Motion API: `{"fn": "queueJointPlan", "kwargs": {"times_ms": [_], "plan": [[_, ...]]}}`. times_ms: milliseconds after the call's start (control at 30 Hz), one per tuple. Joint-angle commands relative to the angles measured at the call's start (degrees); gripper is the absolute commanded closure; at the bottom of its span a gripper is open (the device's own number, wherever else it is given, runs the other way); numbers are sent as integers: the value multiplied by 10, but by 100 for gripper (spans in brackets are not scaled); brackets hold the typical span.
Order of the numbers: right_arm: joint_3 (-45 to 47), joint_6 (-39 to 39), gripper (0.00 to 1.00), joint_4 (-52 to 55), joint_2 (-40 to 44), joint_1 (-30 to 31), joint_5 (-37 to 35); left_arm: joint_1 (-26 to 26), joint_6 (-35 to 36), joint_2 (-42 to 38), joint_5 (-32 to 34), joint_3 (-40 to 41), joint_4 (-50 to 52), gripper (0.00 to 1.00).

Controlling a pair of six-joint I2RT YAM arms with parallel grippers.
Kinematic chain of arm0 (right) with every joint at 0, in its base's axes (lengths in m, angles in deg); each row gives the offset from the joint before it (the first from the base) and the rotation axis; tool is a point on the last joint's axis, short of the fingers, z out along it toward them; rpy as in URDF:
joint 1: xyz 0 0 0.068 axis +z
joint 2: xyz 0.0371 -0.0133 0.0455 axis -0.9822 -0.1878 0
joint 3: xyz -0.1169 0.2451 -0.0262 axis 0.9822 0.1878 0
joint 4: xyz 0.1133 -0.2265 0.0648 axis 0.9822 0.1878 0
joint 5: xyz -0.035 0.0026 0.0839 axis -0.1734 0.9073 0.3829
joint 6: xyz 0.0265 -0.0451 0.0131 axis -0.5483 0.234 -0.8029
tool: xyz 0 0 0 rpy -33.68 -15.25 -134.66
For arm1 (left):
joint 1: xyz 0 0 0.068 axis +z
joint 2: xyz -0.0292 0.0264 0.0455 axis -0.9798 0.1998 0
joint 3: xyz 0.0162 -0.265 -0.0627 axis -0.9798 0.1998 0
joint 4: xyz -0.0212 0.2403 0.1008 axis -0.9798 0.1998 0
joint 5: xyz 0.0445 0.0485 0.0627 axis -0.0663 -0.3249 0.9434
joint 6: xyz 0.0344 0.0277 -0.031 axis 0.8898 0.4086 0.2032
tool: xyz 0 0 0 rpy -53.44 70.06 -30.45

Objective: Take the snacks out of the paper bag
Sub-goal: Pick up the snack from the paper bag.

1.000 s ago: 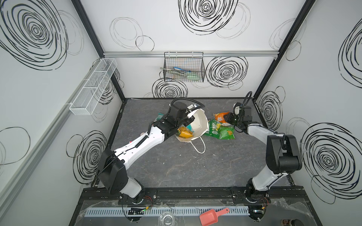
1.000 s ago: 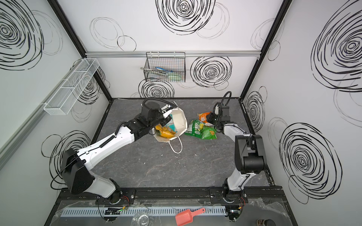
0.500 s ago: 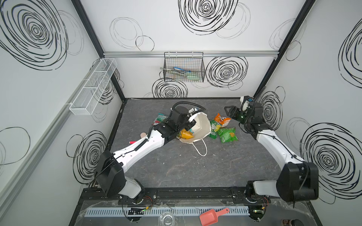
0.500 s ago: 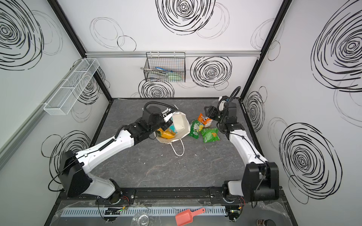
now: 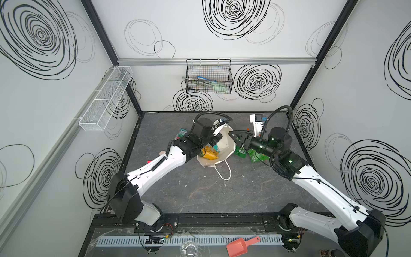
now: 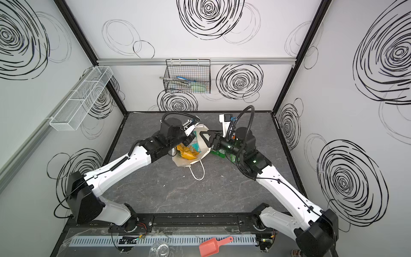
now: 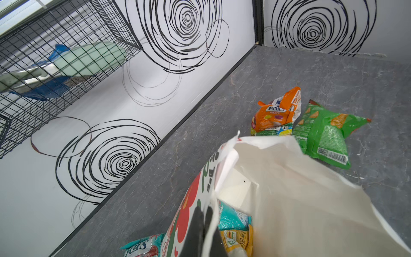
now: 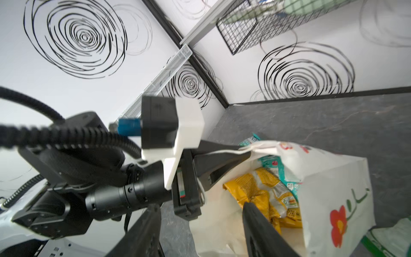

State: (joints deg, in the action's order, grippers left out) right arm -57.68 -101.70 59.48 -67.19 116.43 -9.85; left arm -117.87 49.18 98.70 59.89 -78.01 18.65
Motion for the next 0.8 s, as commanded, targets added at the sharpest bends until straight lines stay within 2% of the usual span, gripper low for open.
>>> {"fn": "queueJointPlan", "kwargs": {"times_ms": [0, 267, 533, 767], "plan": [[13, -1, 37, -33, -14, 23, -10, 8, -22, 9, -21, -29, -4, 100], [50, -6, 38, -79, -42, 60, -9, 31, -66, 24, -64, -62, 25, 100], [79, 2, 38, -92, -88, 63, -9, 49, -99, 39, -100, -87, 48, 100], [58, 15, 37, -84, -145, 63, 18, 70, -154, 57, -149, -122, 77, 100]]}}
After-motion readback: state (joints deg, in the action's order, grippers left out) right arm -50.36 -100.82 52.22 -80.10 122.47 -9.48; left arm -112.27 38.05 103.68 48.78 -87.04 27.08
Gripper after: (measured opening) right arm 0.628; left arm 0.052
